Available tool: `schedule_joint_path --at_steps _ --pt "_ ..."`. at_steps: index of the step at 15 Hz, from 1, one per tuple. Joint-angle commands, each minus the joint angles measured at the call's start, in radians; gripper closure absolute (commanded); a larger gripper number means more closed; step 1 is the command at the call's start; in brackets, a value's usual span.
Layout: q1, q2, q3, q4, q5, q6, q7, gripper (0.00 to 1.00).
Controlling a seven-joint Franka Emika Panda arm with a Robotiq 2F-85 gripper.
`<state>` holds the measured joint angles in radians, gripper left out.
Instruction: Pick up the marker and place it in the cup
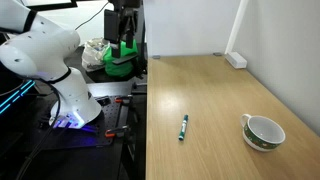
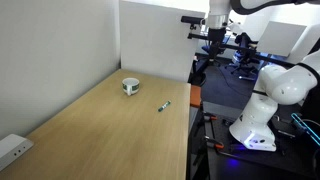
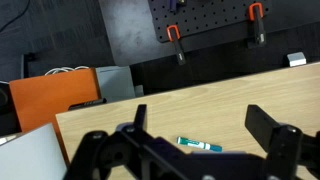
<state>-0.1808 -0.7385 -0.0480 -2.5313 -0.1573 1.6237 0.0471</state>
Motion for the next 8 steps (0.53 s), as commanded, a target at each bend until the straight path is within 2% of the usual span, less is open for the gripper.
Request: schedule_joint_path --at_steps 1,8 --pt "0.018 0.000 -0.014 0.002 -0.008 -0.003 0.009 0.00" --pt "0.020 0.002 -0.017 0.003 -0.008 0.007 0.003 0.00"
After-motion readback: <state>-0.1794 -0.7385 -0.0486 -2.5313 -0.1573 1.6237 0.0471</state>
